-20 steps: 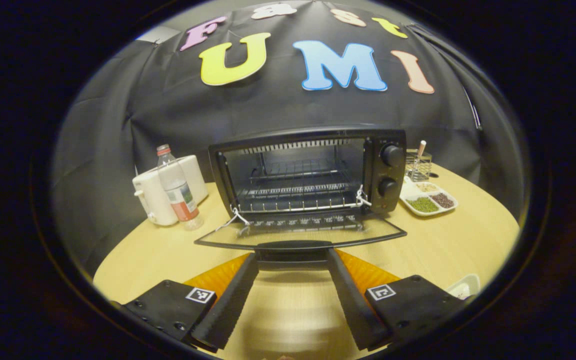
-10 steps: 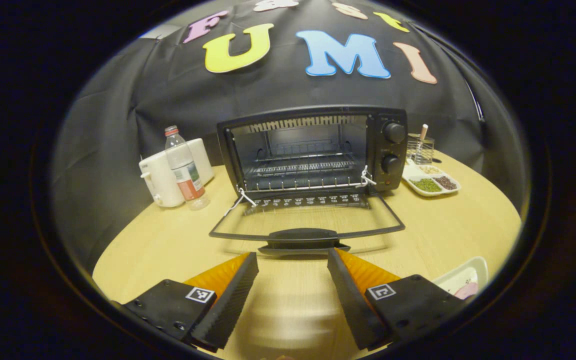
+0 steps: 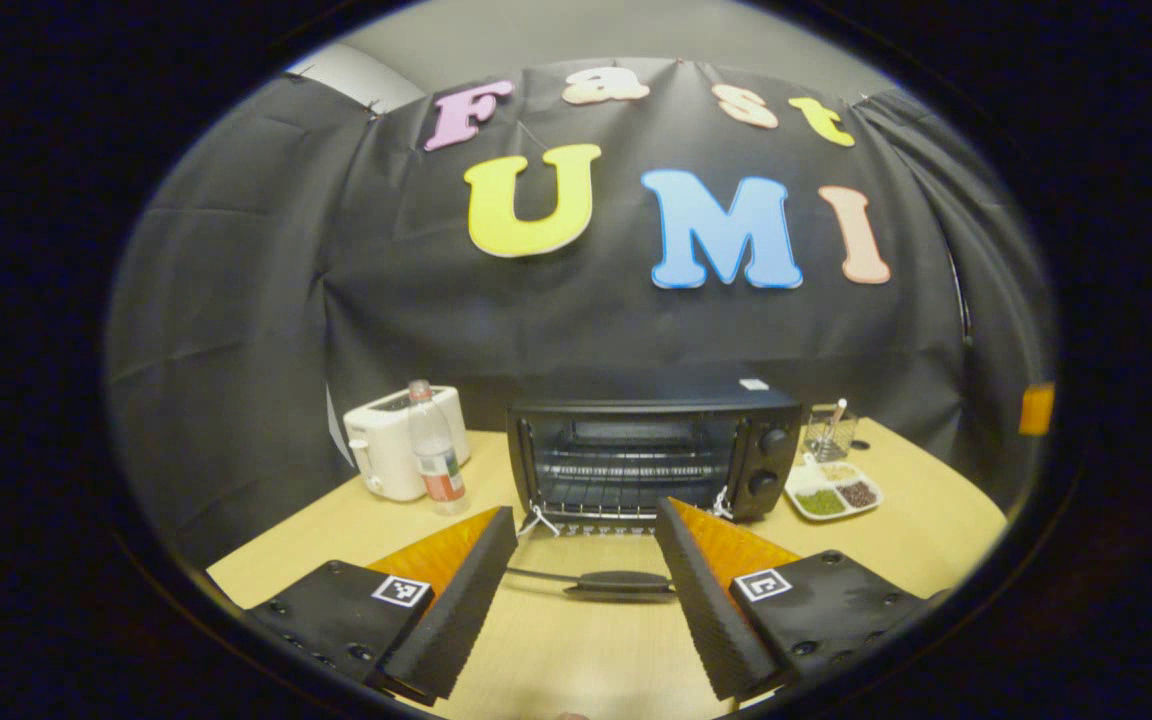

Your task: Open the electric oven with the left hand, put the food in, and close the electric oven.

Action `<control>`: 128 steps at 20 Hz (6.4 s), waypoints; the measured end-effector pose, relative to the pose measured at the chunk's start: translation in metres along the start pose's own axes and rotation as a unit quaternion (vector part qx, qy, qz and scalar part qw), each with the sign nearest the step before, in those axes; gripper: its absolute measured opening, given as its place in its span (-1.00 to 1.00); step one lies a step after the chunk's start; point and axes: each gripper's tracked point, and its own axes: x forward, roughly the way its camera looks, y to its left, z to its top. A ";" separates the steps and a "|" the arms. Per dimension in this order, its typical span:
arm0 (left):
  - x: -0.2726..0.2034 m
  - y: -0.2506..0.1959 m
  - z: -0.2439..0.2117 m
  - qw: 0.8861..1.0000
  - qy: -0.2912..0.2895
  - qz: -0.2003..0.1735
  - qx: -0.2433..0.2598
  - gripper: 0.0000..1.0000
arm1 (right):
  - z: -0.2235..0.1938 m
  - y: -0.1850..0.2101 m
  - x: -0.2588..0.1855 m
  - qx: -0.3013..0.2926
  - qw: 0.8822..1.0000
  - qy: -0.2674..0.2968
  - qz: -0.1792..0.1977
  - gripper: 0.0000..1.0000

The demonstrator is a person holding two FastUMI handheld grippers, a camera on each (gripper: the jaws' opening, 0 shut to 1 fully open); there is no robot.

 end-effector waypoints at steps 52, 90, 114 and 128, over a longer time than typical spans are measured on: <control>-0.090 0.049 0.127 0.989 -0.140 0.049 -0.015 0.97 | -0.224 0.025 0.027 0.301 0.830 0.461 0.095 -1.00; -0.038 0.136 0.111 0.990 -0.133 0.039 -0.039 0.97 | -0.090 0.155 0.169 0.621 0.750 0.225 0.012 -0.99; -0.034 0.239 0.078 0.989 -0.104 0.103 -0.019 0.97 | -0.037 0.176 0.312 0.708 0.699 0.099 -0.027 -0.94; -0.009 0.182 0.076 0.994 -0.098 0.044 -0.033 0.89 | -0.007 0.198 0.241 0.608 0.780 0.113 0.093 0.94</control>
